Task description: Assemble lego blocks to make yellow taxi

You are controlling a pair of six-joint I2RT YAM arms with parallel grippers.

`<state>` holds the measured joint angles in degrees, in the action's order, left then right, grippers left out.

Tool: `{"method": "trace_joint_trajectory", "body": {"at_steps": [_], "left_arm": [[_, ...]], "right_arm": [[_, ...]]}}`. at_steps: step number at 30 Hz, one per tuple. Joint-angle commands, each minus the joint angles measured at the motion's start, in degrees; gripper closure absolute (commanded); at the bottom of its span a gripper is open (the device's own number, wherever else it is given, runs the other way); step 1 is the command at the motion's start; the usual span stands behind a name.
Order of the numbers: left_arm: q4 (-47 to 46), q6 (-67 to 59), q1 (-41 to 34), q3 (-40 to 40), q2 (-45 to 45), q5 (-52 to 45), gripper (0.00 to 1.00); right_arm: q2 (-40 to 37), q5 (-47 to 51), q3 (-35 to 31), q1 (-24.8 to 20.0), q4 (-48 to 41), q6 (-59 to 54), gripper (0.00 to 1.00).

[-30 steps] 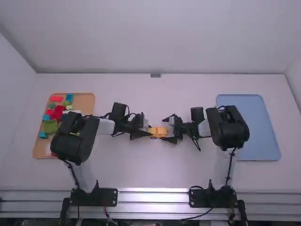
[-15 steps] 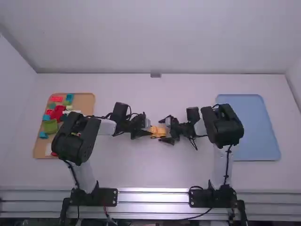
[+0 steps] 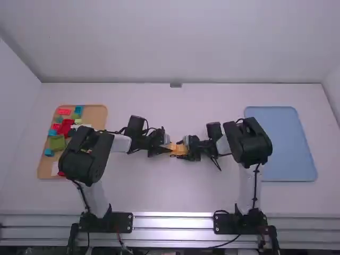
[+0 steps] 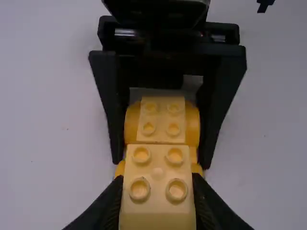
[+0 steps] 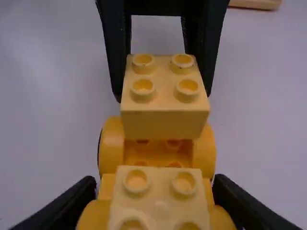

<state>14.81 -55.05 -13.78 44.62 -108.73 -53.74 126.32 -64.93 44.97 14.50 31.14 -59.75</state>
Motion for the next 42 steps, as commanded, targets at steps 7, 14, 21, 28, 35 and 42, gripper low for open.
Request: {"method": "trace_joint_trajectory", "body": {"at_steps": [7, 14, 21, 28, 35, 42], "left_arm": [[0.52, 0.17, -0.11, 0.85, -1.88, -4.15, 0.95], [0.04, 0.20, -0.17, 0.85, -1.88, -4.37, 0.95], [-1.27, 0.17, -1.33, 0.85, -1.88, -4.04, 0.94], [-2.32, 0.22, -1.68, 0.85, -1.86, -4.31, 0.93], [-4.46, 0.17, -1.88, 0.83, -1.88, -2.25, 0.93], [-2.60, 0.44, -2.38, 0.83, -1.86, -0.13, 0.92]], "right_arm": [[0.94, 1.90, -0.39, 0.22, -0.31, -0.26, 0.51], [0.94, 1.81, -1.55, 0.68, -0.24, -0.76, 0.52], [0.94, 1.97, -2.69, 0.94, -0.48, -0.72, 0.52], [0.94, 1.99, -2.54, 1.27, -0.02, -0.74, 0.50], [0.94, 1.99, -2.58, 1.27, 0.15, -0.72, 0.49], [0.94, 2.01, -2.56, 1.55, 0.15, -0.55, 0.48]]}}
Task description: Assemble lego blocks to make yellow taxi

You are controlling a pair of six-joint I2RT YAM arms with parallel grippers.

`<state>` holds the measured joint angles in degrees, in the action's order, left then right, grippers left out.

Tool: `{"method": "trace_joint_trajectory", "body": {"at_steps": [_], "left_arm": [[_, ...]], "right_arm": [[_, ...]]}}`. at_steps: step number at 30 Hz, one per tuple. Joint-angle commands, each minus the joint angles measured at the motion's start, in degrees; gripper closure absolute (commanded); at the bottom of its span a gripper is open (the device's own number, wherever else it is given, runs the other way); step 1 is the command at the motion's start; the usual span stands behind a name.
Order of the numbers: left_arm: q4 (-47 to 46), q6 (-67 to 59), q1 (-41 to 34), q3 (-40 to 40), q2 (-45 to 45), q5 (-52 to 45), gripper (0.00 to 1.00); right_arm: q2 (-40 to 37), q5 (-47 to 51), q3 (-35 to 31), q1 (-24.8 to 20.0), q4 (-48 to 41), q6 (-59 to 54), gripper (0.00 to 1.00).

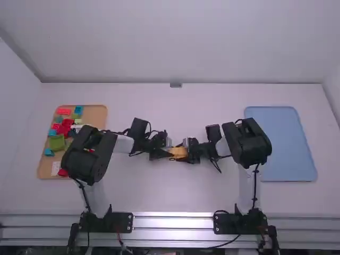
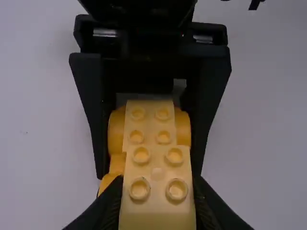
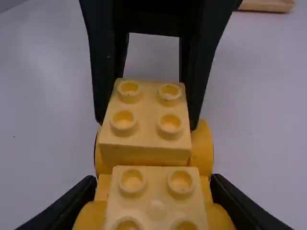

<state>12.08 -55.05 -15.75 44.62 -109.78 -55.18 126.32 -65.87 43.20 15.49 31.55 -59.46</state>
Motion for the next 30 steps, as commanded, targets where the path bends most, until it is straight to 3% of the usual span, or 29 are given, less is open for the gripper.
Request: {"method": "trace_joint_trajectory", "body": {"at_steps": [1, 8, 12, 15, 22, 30], "left_arm": [[0.28, 0.42, -0.46, 0.81, -0.83, 1.36, 0.92], [0.20, 0.44, -0.44, 0.79, -0.83, 2.32, 0.89], [0.20, 0.44, -0.44, 0.72, -0.83, 2.12, 0.76], [0.22, 0.44, -0.44, 0.70, -0.83, 2.12, 0.55], [0.44, 1.66, -0.44, 0.70, -0.81, 1.66, 0.37], [5.18, 1.77, 0.94, 0.85, 0.20, -3.67, 0.35]], "right_arm": [[0.94, 2.99, -0.81, 0.66, -0.26, -0.85, 0.48], [0.94, 2.93, -0.81, 0.42, -0.26, -0.83, 0.48], [0.94, 2.95, -0.81, 0.44, -0.28, -0.85, 0.48], [0.94, 2.93, -0.81, 0.42, -0.26, -0.85, 0.48], [0.94, 2.95, -0.81, 0.42, -0.28, -0.83, 0.48], [0.94, 2.93, -0.81, 0.44, -0.31, -0.83, 0.48]]}}
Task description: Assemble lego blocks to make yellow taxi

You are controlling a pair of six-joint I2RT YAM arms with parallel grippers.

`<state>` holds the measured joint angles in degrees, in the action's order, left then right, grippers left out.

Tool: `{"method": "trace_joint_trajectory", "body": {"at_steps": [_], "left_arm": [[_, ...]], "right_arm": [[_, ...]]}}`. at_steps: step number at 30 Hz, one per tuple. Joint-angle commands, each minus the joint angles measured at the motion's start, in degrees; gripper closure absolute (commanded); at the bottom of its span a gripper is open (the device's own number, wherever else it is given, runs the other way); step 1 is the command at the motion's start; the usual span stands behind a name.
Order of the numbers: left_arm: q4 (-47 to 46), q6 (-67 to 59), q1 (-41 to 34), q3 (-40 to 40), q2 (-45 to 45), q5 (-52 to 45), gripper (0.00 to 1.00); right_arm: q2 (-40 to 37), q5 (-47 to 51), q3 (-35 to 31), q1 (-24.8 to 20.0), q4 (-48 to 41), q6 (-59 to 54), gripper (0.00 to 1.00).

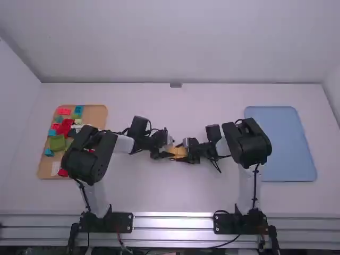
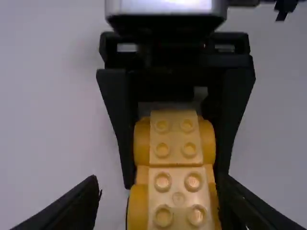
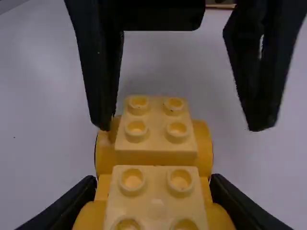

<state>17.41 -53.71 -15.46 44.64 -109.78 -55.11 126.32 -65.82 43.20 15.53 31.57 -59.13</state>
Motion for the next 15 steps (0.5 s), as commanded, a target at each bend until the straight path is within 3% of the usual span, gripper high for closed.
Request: {"method": "trace_joint_trajectory", "body": {"at_steps": [1, 4, 9, 15], "left_arm": [[-0.72, 0.37, 1.22, 0.87, 0.94, -4.33, 0.35], [-2.78, 0.37, 2.69, 0.83, 2.75, -4.92, 0.39], [-6.91, 0.35, 2.60, 0.81, 2.99, -2.56, 0.89], [-7.56, 0.33, 0.85, 0.17, 2.51, 0.68, 0.98]], "right_arm": [[0.94, 2.91, -0.81, 0.39, -0.31, -1.18, 0.48], [0.94, 2.89, -0.81, 0.39, -0.31, -1.16, 0.48], [0.94, 2.89, -0.81, 0.37, -0.28, -1.18, 0.48], [0.94, 2.89, -0.81, 0.37, -0.28, -1.18, 0.48]]}}
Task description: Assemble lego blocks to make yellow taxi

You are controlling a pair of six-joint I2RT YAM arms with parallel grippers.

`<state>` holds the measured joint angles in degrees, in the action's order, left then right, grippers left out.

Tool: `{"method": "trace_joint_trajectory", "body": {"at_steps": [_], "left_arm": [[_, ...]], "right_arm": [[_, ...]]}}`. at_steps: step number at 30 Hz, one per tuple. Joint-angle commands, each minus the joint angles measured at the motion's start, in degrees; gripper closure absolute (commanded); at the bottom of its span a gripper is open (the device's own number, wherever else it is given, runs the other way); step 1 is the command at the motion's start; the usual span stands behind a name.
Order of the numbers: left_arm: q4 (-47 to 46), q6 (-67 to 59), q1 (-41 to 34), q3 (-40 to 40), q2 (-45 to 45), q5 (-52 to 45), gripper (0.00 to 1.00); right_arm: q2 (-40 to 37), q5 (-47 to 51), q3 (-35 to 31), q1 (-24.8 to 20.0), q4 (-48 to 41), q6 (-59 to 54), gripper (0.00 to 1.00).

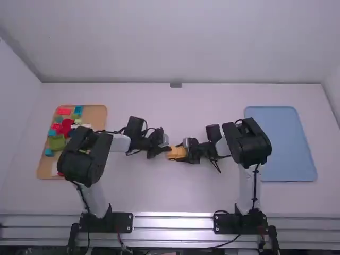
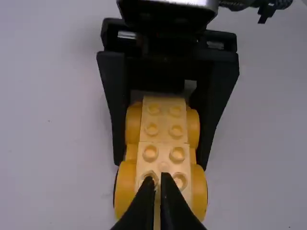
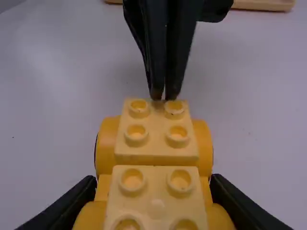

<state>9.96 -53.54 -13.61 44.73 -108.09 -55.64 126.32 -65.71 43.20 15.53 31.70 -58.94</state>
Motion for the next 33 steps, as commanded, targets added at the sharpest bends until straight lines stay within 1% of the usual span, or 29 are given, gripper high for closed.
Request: {"method": "trace_joint_trajectory", "body": {"at_steps": [1, 10, 14, 16, 22, 24, 30, 33], "left_arm": [[0.13, 0.15, -1.33, -0.17, 0.83, 1.64, 0.98], [2.95, 0.20, -2.51, -0.09, -0.11, 2.36, 0.98], [3.15, 0.17, -2.25, 1.81, 0.00, -3.56, 0.98], [2.91, 0.15, -2.16, 2.58, -0.02, -3.91, 0.98], [2.45, 0.22, -3.39, 2.80, -0.63, -2.51, 0.98], [0.98, 0.17, -3.80, 2.14, -0.90, 0.26, 0.98], [-4.31, 0.17, -3.65, 1.68, -0.90, 2.99, 0.98], [-6.67, 0.17, -4.04, 1.68, -0.90, 5.88, 0.98]], "right_arm": [[0.94, 2.80, -0.81, 0.37, -0.42, -1.36, 0.48], [0.94, 2.78, -0.81, 0.39, -0.42, -1.33, 0.48], [0.94, 2.78, -0.81, 0.37, -0.42, -1.36, 0.48], [0.94, 2.78, -0.81, 0.39, -0.42, -1.36, 0.48], [0.94, 2.78, -0.81, 0.39, -0.42, -1.38, 0.48], [0.94, 2.80, -0.79, 0.37, -0.42, -1.36, 0.48], [0.94, 2.78, -0.81, 0.37, -0.42, -1.38, 0.48], [0.94, 2.78, -0.81, 0.37, -0.39, -1.38, 0.48]]}}
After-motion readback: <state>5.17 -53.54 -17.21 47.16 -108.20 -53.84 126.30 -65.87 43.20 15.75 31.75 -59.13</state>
